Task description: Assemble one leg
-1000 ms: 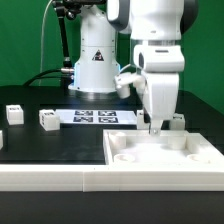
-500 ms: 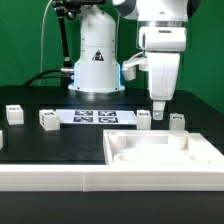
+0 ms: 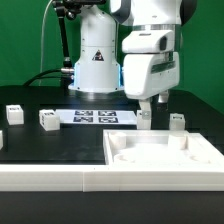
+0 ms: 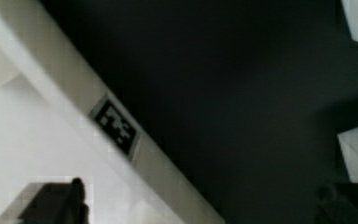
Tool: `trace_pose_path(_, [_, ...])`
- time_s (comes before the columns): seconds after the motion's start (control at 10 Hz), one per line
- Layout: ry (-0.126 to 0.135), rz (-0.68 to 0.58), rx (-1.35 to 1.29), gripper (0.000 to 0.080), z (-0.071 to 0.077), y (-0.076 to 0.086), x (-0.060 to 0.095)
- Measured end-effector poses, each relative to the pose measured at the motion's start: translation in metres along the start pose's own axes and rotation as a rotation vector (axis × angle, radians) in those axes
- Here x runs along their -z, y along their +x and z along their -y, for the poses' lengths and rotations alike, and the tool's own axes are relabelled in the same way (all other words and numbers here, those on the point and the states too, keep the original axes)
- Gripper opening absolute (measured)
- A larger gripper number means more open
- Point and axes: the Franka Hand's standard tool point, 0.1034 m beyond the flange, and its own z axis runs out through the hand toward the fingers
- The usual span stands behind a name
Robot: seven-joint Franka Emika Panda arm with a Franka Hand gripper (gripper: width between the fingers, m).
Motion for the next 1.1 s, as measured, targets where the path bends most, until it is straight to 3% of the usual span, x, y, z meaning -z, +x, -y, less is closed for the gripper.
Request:
trace_pose_path(0.2, [0.011,-0.007,-0.274,0.0649,0.011,0.010,-0.001])
trace_pose_path(0.7, [0.030,-0.015,-0.625,0.0649,0.018,0.013,-0.004])
trace_pose_path(0.9, [0.039,-0.021,-0.890,0.0649,0.046,0.018,-0.008])
trace_pose_path(1.1, [0.055,-0.021,-1.045,0.0649,0.058,0.023,-0.011])
